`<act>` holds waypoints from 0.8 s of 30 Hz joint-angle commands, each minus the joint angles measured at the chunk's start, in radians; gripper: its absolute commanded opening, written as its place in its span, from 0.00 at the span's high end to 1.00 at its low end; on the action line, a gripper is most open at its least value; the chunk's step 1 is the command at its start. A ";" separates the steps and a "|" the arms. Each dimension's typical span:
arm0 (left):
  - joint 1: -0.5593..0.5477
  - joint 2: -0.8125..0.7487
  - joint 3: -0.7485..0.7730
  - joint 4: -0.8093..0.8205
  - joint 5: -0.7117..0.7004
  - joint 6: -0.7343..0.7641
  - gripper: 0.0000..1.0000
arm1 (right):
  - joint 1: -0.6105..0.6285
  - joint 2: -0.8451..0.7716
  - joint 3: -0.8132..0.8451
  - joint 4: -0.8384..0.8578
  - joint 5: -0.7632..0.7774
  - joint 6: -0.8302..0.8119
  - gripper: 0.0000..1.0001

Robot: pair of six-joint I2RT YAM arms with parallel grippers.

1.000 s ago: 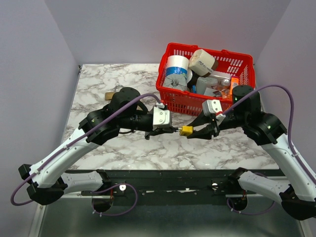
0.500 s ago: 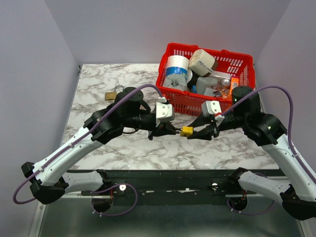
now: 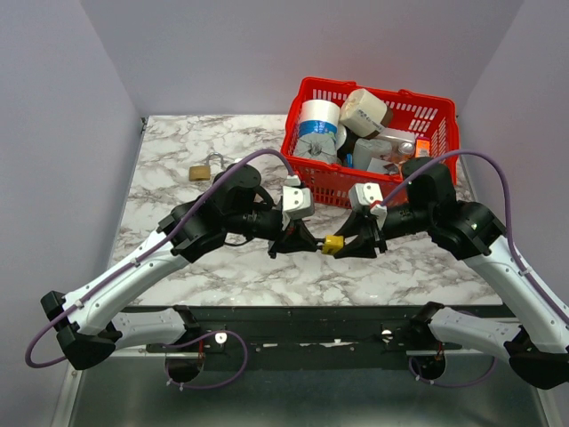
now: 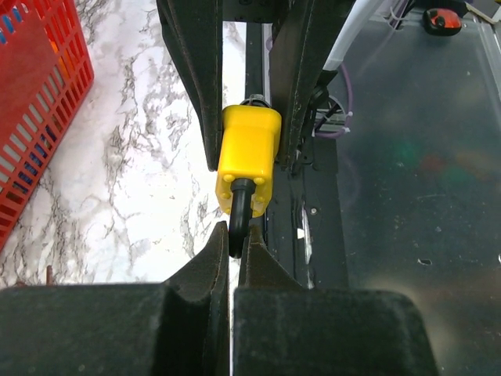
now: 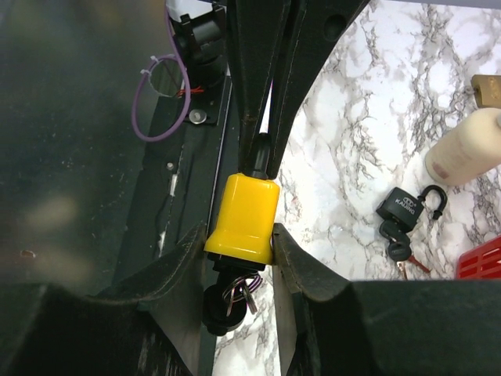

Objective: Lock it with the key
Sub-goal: Lock the lock.

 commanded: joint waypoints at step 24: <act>0.255 -0.035 0.102 -0.129 0.063 0.251 0.61 | 0.041 -0.045 -0.047 0.376 0.214 0.068 0.99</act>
